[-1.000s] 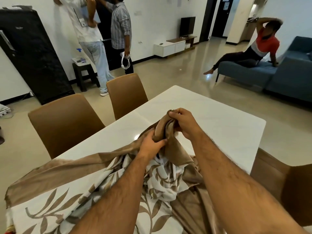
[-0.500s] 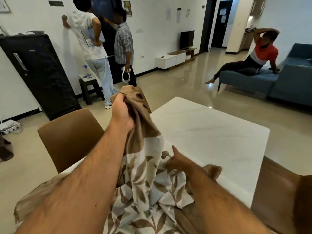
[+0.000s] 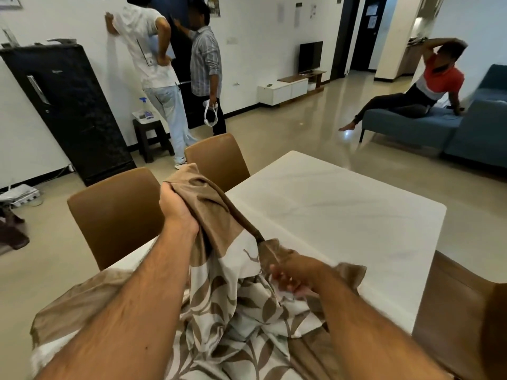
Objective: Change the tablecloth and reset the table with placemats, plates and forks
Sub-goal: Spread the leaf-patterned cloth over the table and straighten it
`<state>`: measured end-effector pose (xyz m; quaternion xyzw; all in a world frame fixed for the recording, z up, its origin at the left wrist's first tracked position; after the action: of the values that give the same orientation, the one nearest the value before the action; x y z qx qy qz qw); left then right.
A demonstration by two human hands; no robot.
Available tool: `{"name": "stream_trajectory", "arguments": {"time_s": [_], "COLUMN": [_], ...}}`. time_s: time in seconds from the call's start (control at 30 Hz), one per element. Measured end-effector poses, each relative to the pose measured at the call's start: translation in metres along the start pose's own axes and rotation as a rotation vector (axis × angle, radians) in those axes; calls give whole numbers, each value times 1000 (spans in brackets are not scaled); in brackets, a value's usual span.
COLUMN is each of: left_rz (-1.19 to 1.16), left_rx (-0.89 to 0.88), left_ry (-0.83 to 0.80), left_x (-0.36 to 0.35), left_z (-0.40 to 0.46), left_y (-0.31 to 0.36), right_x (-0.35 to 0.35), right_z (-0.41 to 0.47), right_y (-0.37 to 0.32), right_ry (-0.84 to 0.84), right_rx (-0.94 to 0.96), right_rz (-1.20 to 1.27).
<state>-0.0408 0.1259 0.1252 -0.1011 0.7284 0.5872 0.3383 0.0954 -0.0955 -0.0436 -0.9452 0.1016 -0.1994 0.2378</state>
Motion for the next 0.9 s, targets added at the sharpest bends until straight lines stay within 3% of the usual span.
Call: {"name": "stream_trajectory", "arguments": {"time_s": [0.07, 0.1, 0.2, 0.3, 0.4, 0.47, 0.5, 0.57, 0.67, 0.77, 0.83, 0.9], "left_rz": [-13, -21, -32, -37, -63, -84, -76, -52, 36, 28, 38, 68], "left_rx": [-29, -42, -91, -126, -137, -126, -115, -114, -138, -200, -210, -224], "left_ry": [-5, -10, 5, 8, 12, 30, 43, 81, 151, 186, 203, 193], "left_x": [2, 3, 4, 6, 12, 17, 19, 22, 18, 7, 4, 2], "left_z": [2, 5, 14, 21, 26, 29, 30, 33, 43, 62, 65, 64], "left_y": [6, 11, 29, 36, 29, 23, 21, 17, 13, 17, 16, 7], "right_x": [-1, -7, -40, -39, -17, 15, 38, 94, 162, 193, 201, 199], "right_z": [15, 21, 58, 89, 48, 22, 8, -21, -67, -96, -96, -70], "right_y": [-4, -4, 8, 16, -8, -10, -11, -21, -31, -10, 11, 29], "right_ry": [428, 511, 321, 247, 253, 183, 232, 496, 1042, 1343, 1360, 1154], "right_rx": [116, 153, 97, -55, 114, 84, 78, 104, 228, 211, 189, 79], "right_rz": [-197, -220, -245, -531, -379, 59, 225, 316, 449, 789, 951, 781]}}
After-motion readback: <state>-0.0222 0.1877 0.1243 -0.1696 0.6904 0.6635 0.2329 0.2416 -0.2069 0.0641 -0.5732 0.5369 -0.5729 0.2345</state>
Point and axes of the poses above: each hand's wrist, its own z-axis towards the middle knuckle, its own x-axis out of the back of the hand, y = z × x, the point moved 4 cm from there along z, towards the middle knuckle, and after that the axes turned 11 degrees about -x, right-handed, at the moved point
